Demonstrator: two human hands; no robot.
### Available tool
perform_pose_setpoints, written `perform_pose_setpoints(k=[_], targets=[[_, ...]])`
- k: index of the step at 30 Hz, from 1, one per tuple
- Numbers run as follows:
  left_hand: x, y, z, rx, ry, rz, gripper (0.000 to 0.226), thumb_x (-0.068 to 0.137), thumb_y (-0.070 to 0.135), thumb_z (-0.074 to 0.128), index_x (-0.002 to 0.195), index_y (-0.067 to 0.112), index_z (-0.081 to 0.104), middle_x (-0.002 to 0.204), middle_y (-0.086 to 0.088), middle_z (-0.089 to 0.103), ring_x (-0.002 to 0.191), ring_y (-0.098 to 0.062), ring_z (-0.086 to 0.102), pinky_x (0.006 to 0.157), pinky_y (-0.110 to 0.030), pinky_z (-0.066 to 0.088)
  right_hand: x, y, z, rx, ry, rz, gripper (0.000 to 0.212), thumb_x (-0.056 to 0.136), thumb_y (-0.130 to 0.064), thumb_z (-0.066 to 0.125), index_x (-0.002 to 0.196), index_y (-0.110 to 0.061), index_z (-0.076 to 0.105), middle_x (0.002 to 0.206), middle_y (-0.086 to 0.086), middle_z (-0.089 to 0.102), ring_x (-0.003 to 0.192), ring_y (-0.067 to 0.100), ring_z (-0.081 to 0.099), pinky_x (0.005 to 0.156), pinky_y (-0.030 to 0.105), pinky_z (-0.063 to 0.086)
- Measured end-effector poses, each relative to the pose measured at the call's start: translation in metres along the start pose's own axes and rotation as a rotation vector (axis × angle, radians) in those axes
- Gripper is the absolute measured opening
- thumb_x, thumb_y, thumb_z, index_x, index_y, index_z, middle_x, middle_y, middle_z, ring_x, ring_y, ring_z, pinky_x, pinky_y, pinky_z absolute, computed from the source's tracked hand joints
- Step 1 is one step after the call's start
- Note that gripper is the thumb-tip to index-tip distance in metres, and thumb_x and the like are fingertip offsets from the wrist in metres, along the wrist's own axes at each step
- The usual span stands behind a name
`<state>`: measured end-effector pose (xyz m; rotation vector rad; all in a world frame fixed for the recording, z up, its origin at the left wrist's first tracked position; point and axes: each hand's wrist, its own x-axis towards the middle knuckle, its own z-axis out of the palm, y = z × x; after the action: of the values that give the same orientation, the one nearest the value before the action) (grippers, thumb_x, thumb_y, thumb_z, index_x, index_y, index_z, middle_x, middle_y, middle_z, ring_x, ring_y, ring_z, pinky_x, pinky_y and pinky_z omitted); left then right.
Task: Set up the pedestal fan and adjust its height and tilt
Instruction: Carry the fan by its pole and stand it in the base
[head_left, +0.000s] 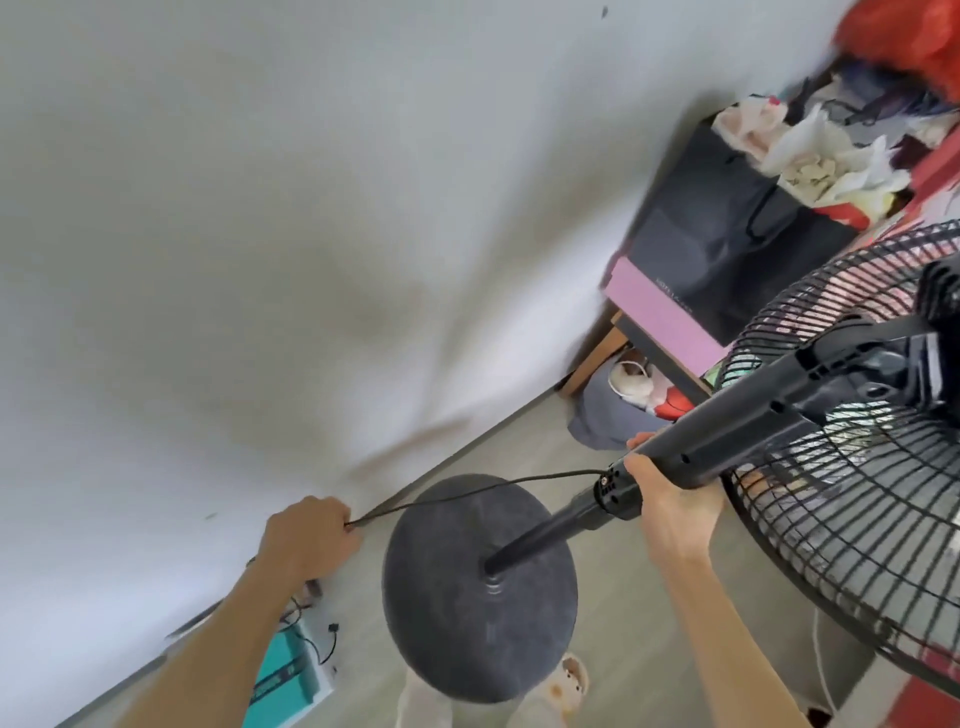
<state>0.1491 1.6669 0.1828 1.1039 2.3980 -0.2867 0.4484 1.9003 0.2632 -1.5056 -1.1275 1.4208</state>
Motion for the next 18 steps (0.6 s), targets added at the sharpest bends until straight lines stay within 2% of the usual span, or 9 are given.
perform_pose_setpoints(k=[2,4,7,9,11,13,15,18], targets=[[0.008,0.005,0.016,0.005,-0.03,-0.032,0.024,0.086,0.044,0.047,0.083,0.025,0.061,0.081,0.004,0.063,0.079,-0.02,0.065,0.071,-0.028,0.051,0.01,0.017,0.007,-0.005,0.015,0.022,0.024,0.076,-0.006,0.082,0.085,-0.027,0.076,0.085,-0.013,0.078,0.08,0.008,0.075,0.075,0.035,0.059],[0.017,0.012,0.029,-0.009,-0.056,-0.077,0.024,0.088,0.038,0.045,0.083,0.021,0.061,0.083,0.002,0.063,0.079,-0.021,0.064,0.072,-0.029,0.051,0.019,0.034,0.016,-0.014,0.035,0.037,0.03,0.074,-0.012,0.085,0.094,-0.028,0.07,0.084,-0.013,0.077,0.08,0.005,0.074,0.07,0.029,0.058],[0.034,0.019,0.058,-0.039,-0.067,-0.188,0.026,0.088,0.033,0.044,0.072,0.019,0.058,0.071,0.004,0.059,0.065,-0.017,0.059,0.061,-0.026,0.045,0.037,0.07,0.03,-0.067,0.067,0.047,0.034,0.074,-0.016,0.085,0.095,-0.031,0.062,0.092,-0.013,0.072,0.076,-0.002,0.072,0.067,0.025,0.057],[0.045,0.025,0.076,-0.065,-0.078,-0.264,0.024,0.086,0.03,0.044,0.066,0.02,0.053,0.068,0.004,0.056,0.065,-0.018,0.057,0.064,-0.027,0.046,0.05,0.095,0.038,-0.107,0.07,0.056,0.036,0.075,-0.014,0.085,0.099,-0.029,0.062,0.096,-0.012,0.07,0.073,-0.004,0.071,0.062,0.018,0.056],[0.061,0.028,0.098,-0.046,-0.107,-0.302,0.021,0.085,0.025,0.046,0.065,0.02,0.051,0.066,0.005,0.052,0.066,-0.019,0.056,0.07,-0.029,0.048,0.066,0.124,0.048,-0.141,0.072,0.062,0.045,0.075,-0.012,0.084,0.112,-0.021,0.06,0.1,-0.01,0.069,0.076,-0.005,0.068,0.063,0.014,0.055],[0.073,0.025,0.118,-0.019,-0.134,-0.317,0.02,0.084,0.021,0.047,0.065,0.019,0.053,0.064,0.005,0.053,0.059,-0.015,0.052,0.064,-0.027,0.044,0.08,0.152,0.054,-0.168,0.074,0.061,0.051,0.075,-0.011,0.084,0.119,-0.014,0.059,0.103,-0.006,0.069,0.082,-0.006,0.067,0.071,0.021,0.056],[0.085,0.021,0.14,0.023,-0.146,-0.329,0.021,0.081,0.018,0.048,0.062,0.019,0.055,0.062,0.005,0.057,0.053,-0.012,0.05,0.057,-0.025,0.041,0.092,0.179,0.06,-0.203,0.081,0.062,0.05,0.075,-0.012,0.084,0.118,-0.013,0.06,0.1,-0.01,0.069,0.079,-0.009,0.068,0.074,0.024,0.057],[0.11,0.015,0.17,0.053,-0.162,-0.343,0.021,0.08,0.016,0.048,0.059,0.018,0.053,0.061,0.005,0.056,0.052,-0.012,0.05,0.051,-0.024,0.04,0.11,0.219,0.07,-0.233,0.099,0.046,0.047,0.074,-0.013,0.085,0.109,-0.021,0.055,0.089,-0.023,0.063,0.068,-0.023,0.061,0.061,0.006,0.052]])
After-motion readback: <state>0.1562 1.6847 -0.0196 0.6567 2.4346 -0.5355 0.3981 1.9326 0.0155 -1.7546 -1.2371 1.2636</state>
